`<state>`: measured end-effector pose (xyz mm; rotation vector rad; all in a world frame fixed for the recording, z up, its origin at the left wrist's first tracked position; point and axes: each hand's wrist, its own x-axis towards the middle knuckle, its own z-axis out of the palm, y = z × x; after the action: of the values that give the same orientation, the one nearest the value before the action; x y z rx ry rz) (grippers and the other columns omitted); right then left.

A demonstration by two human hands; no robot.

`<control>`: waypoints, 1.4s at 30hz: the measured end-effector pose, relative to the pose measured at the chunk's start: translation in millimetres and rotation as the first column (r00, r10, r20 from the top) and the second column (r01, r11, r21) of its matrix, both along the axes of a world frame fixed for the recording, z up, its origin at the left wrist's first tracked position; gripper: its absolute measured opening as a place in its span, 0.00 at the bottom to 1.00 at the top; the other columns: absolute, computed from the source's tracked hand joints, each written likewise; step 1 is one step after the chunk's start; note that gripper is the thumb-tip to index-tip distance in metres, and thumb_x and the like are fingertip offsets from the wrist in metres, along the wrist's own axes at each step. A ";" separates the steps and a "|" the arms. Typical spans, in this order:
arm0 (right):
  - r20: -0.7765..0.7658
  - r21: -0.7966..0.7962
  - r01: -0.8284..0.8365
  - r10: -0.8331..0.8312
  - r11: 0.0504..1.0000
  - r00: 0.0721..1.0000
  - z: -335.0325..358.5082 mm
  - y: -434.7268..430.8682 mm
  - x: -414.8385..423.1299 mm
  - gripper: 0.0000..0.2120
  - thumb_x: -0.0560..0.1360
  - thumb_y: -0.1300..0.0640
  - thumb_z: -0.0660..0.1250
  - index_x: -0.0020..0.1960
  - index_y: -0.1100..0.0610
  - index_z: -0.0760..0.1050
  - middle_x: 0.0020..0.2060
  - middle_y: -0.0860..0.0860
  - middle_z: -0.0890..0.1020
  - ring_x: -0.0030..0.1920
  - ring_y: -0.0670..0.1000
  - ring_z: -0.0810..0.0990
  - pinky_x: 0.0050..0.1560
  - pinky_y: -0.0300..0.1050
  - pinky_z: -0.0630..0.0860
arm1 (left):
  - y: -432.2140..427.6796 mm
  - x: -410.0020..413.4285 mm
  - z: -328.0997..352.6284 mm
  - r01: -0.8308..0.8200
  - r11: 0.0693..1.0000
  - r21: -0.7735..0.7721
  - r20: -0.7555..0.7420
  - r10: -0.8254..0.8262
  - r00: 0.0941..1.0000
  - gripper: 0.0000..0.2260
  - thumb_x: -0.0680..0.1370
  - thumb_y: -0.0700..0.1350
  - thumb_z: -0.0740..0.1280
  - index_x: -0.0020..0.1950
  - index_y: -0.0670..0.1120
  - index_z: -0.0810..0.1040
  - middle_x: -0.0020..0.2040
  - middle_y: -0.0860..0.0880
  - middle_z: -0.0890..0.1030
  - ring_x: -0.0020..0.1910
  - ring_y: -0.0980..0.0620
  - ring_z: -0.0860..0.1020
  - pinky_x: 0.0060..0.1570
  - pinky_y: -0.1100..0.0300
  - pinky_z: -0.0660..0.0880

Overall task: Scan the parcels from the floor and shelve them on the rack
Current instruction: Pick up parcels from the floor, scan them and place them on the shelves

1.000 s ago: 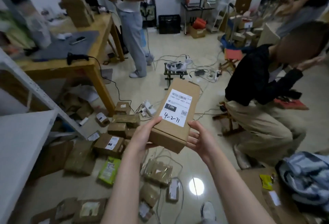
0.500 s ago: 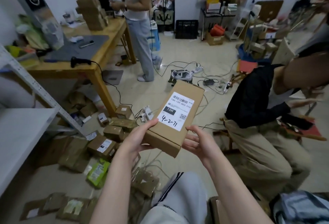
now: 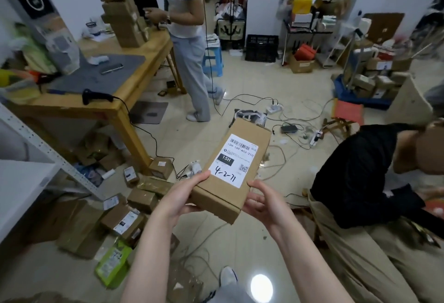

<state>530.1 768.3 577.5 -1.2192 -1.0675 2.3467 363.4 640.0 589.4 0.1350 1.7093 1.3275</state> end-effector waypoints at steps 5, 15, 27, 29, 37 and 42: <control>-0.020 -0.008 -0.074 0.074 0.997 0.997 1.4 42.0 -80.3 0.09 0.78 0.58 0.66 0.56 0.59 0.74 0.20 0.45 0.73 0.20 0.42 0.71 0.39 0.44 0.74 | 28.0 -57.1 8.8 -0.112 0.994 0.009 -0.034 0.112 0.993 0.12 0.77 0.55 0.71 0.54 0.50 0.83 0.52 0.46 0.86 0.54 0.48 0.82 0.53 0.49 0.82; 0.082 -0.009 -0.311 0.311 0.950 0.947 -24.1 79.9 -202.3 0.10 0.73 0.54 0.71 0.52 0.57 0.81 0.34 0.51 0.85 0.30 0.49 0.79 0.35 0.42 0.78 | 28.1 -116.3 -0.5 -0.392 0.918 -0.066 0.007 0.393 0.920 0.25 0.63 0.63 0.73 0.57 0.53 0.78 0.56 0.46 0.83 0.58 0.46 0.80 0.52 0.49 0.82; 0.099 -0.001 -0.576 0.573 0.817 0.813 -17.1 146.6 -357.9 0.19 0.68 0.52 0.74 0.56 0.60 0.82 0.43 0.57 0.82 0.36 0.54 0.78 0.40 0.44 0.80 | 102.9 -206.4 6.5 -0.825 0.565 -0.025 0.030 0.825 0.565 0.11 0.79 0.55 0.68 0.55 0.51 0.71 0.44 0.50 0.76 0.46 0.48 0.75 0.57 0.50 0.73; 0.071 -0.009 -0.616 0.615 0.788 0.786 -13.7 156.3 -375.7 0.21 0.67 0.51 0.75 0.56 0.61 0.81 0.42 0.58 0.79 0.33 0.53 0.75 0.40 0.47 0.77 | 115.7 -216.6 9.9 -0.878 0.479 0.013 0.040 0.877 0.479 0.12 0.79 0.55 0.68 0.57 0.51 0.72 0.46 0.50 0.77 0.48 0.48 0.75 0.57 0.50 0.73; -0.044 -0.072 -0.771 0.771 0.632 0.636 -24.5 143.1 -427.0 0.08 0.74 0.58 0.71 0.52 0.58 0.83 0.48 0.59 0.85 0.47 0.59 0.82 0.48 0.51 0.82 | 120.3 -232.6 -3.7 -0.985 0.157 0.074 0.098 0.982 0.164 0.41 0.56 0.57 0.80 0.68 0.51 0.75 0.61 0.47 0.82 0.57 0.43 0.81 0.40 0.53 0.80; -0.077 -0.112 -0.792 0.790 0.600 0.609 -29.9 124.0 -469.5 0.22 0.66 0.56 0.75 0.59 0.57 0.78 0.53 0.61 0.85 0.51 0.60 0.84 0.52 0.54 0.81 | 95.6 -267.9 -12.3 -0.996 0.070 0.062 0.070 0.995 0.075 0.27 0.69 0.51 0.78 0.67 0.47 0.77 0.57 0.45 0.83 0.55 0.43 0.81 0.40 0.54 0.79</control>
<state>60.6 892.3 547.6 -0.8184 -1.7488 3.1079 95.5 735.6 577.1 -1.3237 1.6607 2.3838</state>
